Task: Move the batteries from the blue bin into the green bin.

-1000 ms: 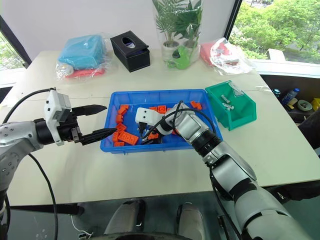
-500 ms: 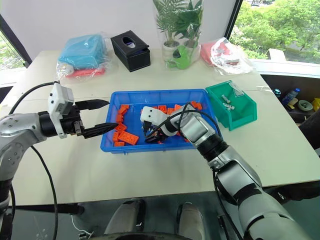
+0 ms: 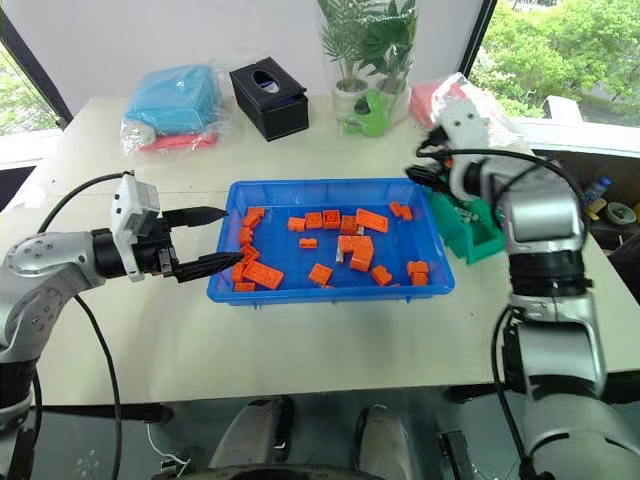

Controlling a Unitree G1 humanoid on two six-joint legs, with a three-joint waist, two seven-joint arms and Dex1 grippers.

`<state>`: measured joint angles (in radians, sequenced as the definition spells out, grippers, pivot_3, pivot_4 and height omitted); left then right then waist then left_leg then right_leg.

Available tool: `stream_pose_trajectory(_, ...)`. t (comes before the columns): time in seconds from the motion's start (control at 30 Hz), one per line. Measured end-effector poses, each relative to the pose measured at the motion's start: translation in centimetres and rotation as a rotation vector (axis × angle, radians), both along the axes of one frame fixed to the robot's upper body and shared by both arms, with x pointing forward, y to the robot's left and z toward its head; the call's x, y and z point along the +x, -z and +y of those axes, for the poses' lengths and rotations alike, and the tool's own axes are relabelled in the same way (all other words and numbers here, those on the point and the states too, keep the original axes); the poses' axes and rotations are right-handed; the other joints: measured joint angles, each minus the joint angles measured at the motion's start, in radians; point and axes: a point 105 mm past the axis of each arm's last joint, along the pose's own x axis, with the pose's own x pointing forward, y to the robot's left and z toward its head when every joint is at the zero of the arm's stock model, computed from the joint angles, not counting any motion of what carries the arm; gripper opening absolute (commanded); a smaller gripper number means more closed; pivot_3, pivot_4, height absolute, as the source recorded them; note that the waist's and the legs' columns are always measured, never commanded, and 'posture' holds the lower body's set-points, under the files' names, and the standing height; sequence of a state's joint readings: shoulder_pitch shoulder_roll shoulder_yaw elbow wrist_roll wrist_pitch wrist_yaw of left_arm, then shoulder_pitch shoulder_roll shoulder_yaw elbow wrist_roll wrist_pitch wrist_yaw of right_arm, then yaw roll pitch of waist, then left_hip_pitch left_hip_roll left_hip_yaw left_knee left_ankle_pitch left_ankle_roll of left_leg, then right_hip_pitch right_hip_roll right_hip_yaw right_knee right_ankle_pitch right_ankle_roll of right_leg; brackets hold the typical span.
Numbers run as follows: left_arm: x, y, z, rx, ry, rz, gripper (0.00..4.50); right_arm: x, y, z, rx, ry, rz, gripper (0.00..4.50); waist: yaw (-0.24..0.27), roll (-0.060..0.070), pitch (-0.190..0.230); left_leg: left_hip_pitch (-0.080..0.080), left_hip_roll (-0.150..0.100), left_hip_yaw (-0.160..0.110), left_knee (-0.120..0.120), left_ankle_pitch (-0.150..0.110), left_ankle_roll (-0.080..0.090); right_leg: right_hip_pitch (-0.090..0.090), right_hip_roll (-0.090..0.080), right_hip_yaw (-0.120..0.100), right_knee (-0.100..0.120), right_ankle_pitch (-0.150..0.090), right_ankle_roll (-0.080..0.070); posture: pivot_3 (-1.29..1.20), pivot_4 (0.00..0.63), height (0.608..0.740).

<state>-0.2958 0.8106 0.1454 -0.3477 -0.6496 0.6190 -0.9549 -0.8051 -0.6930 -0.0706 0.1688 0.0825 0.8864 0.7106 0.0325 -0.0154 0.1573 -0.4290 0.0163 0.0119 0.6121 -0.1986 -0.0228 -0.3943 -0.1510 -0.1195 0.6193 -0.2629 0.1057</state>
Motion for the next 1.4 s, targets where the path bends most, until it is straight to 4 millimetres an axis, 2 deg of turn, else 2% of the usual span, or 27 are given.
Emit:
stream_pose_trajectory(0.13, -0.1, 0.0, -0.2, -0.010, 0.006, 0.001, 4.50, -0.2, 0.4, -2.6, -0.004, 0.095, -0.007, 2.20, -0.010, 0.000, 0.000, 0.002, 0.002, 0.001, 0.000, 0.000, 0.000, -0.001, 0.001, 0.000, 0.000, 0.001, -0.001, 0.00, 0.150, 0.661)
stream_pose_trajectory(0.2, -0.1, -0.1, -0.3, -0.014, 0.004, 0.005, 4.50, 0.1, 0.8, -3.1, 0.002, 0.117, -0.005, 3.26, -0.020, 0.000, 0.000, 0.002, 0.003, 0.001, 0.001, 0.000, 0.000, -0.002, 0.001, -0.001, -0.002, 0.001, -0.001, 0.00, 0.150, 0.661)
stream_pose_trajectory(0.27, 0.0, -0.2, -0.3, -0.015, 0.002, 0.003, 4.50, 0.5, 1.7, -3.6, 0.012, 0.141, 0.003, 4.13, -0.022, 0.000, 0.000, 0.002, 0.003, 0.003, 0.001, 0.000, 0.000, -0.002, 0.000, -0.001, -0.003, 0.002, 0.000, 0.00, 0.150, 0.661)
stream_pose_trajectory(0.3, 0.0, -0.2, -0.3, -0.014, 0.001, 0.004, 4.50, 0.6, 2.0, -3.8, 0.015, 0.149, 0.009, 4.42, -0.022, 0.000, 0.000, 0.002, 0.003, 0.004, 0.001, 0.000, 0.000, -0.002, 0.000, 0.000, -0.004, 0.002, 0.000, 0.00, 0.150, 0.661)
stream_pose_trajectory(0.43, -0.1, -0.4, -0.5, -0.016, 0.004, 0.004, 4.50, 1.0, 2.5, -3.6, 0.020, 0.135, -0.001, 4.42, -0.021, 0.000, 0.000, 0.001, 0.004, 0.006, 0.001, 0.000, 0.002, -0.002, 0.000, 0.000, -0.004, 0.005, -0.002, 0.00, 0.150, 0.661)
stream_pose_trajectory(0.53, -0.2, -0.6, -0.5, -0.021, 0.009, -0.001, 4.50, 1.0, 1.4, -2.2, 0.048, 0.063, -0.030, 4.42, -0.021, 0.000, 0.000, 0.001, 0.005, 0.006, 0.001, 0.000, 0.002, -0.002, 0.001, 0.000, -0.004, 0.006, -0.003, 0.00, 0.150, 0.661)
stream_pose_trajectory(0.67, -0.4, -1.0, -0.5, -0.010, 0.003, -0.016, 4.50, -0.1, -0.1, 4.1, 0.092, -0.177, -0.035, 4.42, -0.026, 0.000, 0.000, 0.002, 0.012, 0.009, 0.001, 0.000, 0.002, -0.002, 0.002, -0.001, -0.004, 0.006, -0.003, 0.00, 0.150, 0.661)
stream_pose_trajectory(0.73, -0.6, -0.9, -0.4, -0.009, -0.006, -0.016, 4.50, -1.3, 0.2, 7.5, 0.135, -0.296, 0.019, 4.42, -0.024, 0.000, 0.000, 0.002, 0.012, 0.009, 0.001, 0.000, 0.001, -0.006, 0.002, -0.001, -0.003, 0.006, -0.003, 0.00, 0.150, 0.661)
stream_pose_trajectory(0.83, -0.7, -0.6, -0.3, -0.008, -0.017, -0.006, 4.50, -3.3, 0.6, 10.6, 0.203, -0.407, 0.113, 4.42, -0.017, -0.001, -0.001, 0.001, 0.012, 0.010, 0.001, -0.001, 0.001, -0.007, 0.002, -0.001, -0.004, 0.007, -0.005, 0.00, 0.150, 0.661)
stream_pose_trajectory(0.9, -0.9, -0.6, -0.4, -0.005, -0.018, -0.007, 4.50, -5.3, 1.9, 12.4, 0.199, -0.496, 0.195, 4.42, -0.014, -0.004, -0.002, 0.001, 0.012, 0.010, 0.001, -0.001, 0.001, -0.007, 0.001, -0.001, -0.005, 0.007, -0.005, 0.00, 0.150, 0.661)
stream_pose_trajectory(0.97, -0.9, -0.4, -0.3, -0.009, -0.022, -0.001, 4.50, -6.5, 4.0, 13.2, 0.164, -0.544, 0.267, 4.42, -0.014, -0.005, -0.002, 0.001, 0.012, 0.011, 0.001, -0.001, 0.001, -0.007, 0.001, -0.001, -0.007, 0.007, -0.005, 0.00, 0.150, 0.661)
stream_pose_trajectory(1.07, -0.9, -0.4, -0.1, -0.011, -0.032, 0.000, 4.50, -6.4, 5.8, 13.1, 0.067, -0.564, 0.268, 4.42, -0.018, -0.003, -0.002, 0.001, 0.013, 0.014, 0.001, -0.001, 0.001, -0.008, -0.001, -0.001, -0.008, 0.006, -0.003, 0.00, 0.150, 0.661)
stream_pose_trajectory(1.4, -0.7, -1.1, -0.3, -0.016, -0.032, -0.023, 4.50, -2.3, 6.3, 13.6, -0.258, -0.762, 0.145, 4.42, -0.022, -0.004, -0.002, 0.001, 0.015, 0.018, 0.001, -0.002, 0.000, -0.011, 0.002, -0.003, -0.005, 0.011, -0.004, 0.00, 0.150, 0.661)
